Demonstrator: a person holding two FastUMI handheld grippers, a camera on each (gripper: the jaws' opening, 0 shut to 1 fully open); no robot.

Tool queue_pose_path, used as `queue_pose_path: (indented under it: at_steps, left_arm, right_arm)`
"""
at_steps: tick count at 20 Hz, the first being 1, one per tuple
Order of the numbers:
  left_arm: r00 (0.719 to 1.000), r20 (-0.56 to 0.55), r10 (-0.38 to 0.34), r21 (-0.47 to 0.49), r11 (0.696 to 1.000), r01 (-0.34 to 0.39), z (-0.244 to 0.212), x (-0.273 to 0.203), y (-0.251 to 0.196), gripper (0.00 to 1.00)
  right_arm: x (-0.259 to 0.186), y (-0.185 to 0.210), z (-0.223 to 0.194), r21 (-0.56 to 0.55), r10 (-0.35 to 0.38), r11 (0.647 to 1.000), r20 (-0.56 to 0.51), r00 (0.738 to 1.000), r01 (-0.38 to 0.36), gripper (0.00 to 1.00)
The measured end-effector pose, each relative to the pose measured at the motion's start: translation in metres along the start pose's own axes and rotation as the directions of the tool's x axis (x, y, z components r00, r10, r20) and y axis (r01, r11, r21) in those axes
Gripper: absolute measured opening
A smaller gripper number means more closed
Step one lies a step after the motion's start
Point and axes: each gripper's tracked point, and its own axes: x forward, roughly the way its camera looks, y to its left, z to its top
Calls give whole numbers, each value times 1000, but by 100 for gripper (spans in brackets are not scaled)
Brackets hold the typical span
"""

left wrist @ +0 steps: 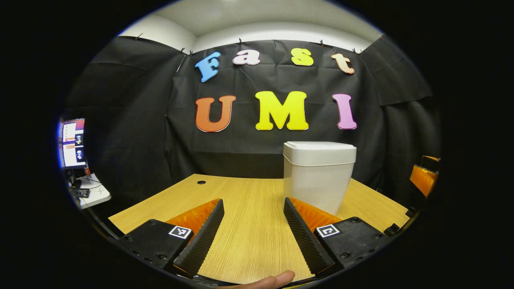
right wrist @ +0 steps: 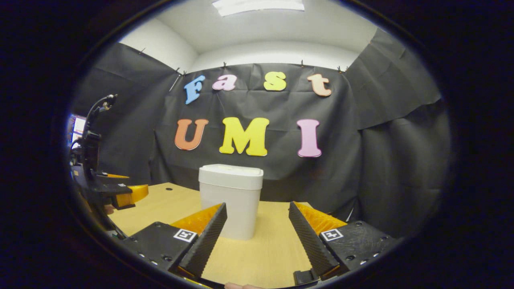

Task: Press the lid of the desktop garbage bin to open it, pick up the crumpled paper on the desktop and throw it into the bin, then pick up the pop can on the desktop and drop it into the bin, and finally close the garbage bin lid.

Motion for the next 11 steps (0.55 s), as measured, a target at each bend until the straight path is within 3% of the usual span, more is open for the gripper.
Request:
queue_pose_path:
  at_steps: [11]
  left_arm:
    - [1000,5,5,4,1000,-5,3,-1,1,97]
  right_arm:
    - [5,6,-12,47,21,999,-49,999,-19,95]
